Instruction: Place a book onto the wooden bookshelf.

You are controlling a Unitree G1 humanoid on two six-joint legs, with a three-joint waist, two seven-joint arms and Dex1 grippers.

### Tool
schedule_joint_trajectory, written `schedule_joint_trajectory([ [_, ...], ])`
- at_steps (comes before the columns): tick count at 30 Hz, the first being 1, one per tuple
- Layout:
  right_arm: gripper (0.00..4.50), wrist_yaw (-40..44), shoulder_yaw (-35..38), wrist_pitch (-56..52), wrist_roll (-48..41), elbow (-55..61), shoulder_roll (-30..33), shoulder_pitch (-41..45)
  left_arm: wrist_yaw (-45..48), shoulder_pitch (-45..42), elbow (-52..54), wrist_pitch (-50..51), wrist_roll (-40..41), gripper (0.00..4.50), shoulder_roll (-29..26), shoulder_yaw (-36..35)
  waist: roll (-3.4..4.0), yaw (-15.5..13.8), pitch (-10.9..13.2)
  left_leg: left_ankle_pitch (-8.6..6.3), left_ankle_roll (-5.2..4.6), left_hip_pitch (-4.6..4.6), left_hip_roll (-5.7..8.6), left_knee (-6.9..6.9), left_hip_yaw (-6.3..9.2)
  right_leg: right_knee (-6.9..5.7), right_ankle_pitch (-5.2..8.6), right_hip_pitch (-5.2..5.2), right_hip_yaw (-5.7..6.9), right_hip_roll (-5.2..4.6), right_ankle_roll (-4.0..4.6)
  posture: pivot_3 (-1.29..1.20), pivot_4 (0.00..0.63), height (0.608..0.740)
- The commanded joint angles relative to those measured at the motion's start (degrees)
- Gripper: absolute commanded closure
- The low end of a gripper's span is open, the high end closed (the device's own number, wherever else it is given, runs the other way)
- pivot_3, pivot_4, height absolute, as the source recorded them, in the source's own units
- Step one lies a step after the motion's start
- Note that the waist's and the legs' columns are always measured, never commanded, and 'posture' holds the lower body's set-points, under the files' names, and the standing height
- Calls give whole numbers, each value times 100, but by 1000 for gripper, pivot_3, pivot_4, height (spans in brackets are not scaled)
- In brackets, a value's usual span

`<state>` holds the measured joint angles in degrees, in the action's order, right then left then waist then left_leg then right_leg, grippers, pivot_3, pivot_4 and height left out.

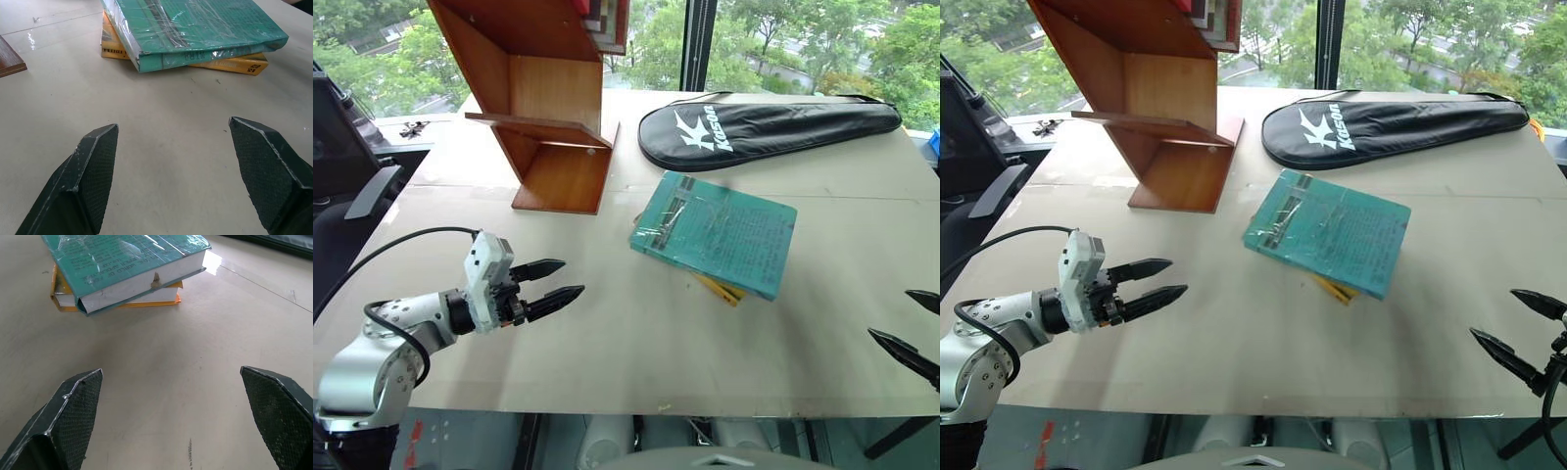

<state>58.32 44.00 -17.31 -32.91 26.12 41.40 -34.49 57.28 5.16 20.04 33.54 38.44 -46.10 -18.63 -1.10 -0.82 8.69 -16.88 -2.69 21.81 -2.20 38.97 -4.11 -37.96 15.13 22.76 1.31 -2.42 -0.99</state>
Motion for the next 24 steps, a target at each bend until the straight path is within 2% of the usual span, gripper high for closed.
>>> schedule_joint_trajectory([
  [1, 0, -432, -24, -208, -159, 295, 90, 435, 46, -298, 264, -36, 170, 801, -57, 1, -2, 0, 1, 0, 0, 0, 0, 0, 0, 0, 0, 0, 0, 0, 1, 0, 150, 740],
  [4, 0, -1224, -519, -1114, -609, 612, 303, 1327, 122, -641, 427, -136, 313, 801, 55, 151, 1, 39, 5, 0, -1, -2, 2, 0, -1, 0, 0, 0, 0, -3, 6, 0, 150, 740],
  [7, 848, -1688, -949, -1735, -489, 481, 483, 1908, 207, -642, 545, -278, 280, 732, 92, 212, 3, 39, 3, 2, 0, -6, 1, 2, -7, -3, -14, 0, -3, -3, 28, 0, 150, 740],
  [12, 3259, -2337, -2115, -2117, 225, 57, 811, 3225, 347, -569, 721, -374, 452, 732, 55, 113, 6, 19, 5, 7, 10, 6, 0, 0, -5, 0, -23, 10, 6, 2, 8, 0, 150, 740],
  [14, 4243, -2561, -2842, -2218, 743, -639, 878, 4158, 440, -471, 818, -431, 503, 732, 37, 78, 6, 24, 6, 7, 10, 16, 2, 0, -11, 0, -23, 23, 2, 4, 6, 0, 150, 740],
  [15, 4385, -2613, -3243, -2227, 1030, -1139, 873, 4703, 476, -403, 882, -447, 545, 732, 29, 45, 4, 48, 6, 8, 11, 17, 2, 0, -12, 1, -24, 25, 1, 5, 6, 0, 150, 740],
  [19, 4385, -2270, -4419, -1788, 1942, -3050, 754, 6307, 671, -137, 1092, -533, 642, 732, -31, -79, 4, 122, 10, 14, 20, 24, 4, 2, -21, 0, -24, 38, -15, 17, 6, 0, 150, 740],
  [24, 4385, -1363, -5308, -717, 2631, -5532, 264, 7773, 547, -16, 1102, -674, 559, 732, 55, -135, 6, 135, 10, 17, 25, 60, 1, 0, -16, -3, -25, 71, -13, 29, 4, 0, 150, 740],
])
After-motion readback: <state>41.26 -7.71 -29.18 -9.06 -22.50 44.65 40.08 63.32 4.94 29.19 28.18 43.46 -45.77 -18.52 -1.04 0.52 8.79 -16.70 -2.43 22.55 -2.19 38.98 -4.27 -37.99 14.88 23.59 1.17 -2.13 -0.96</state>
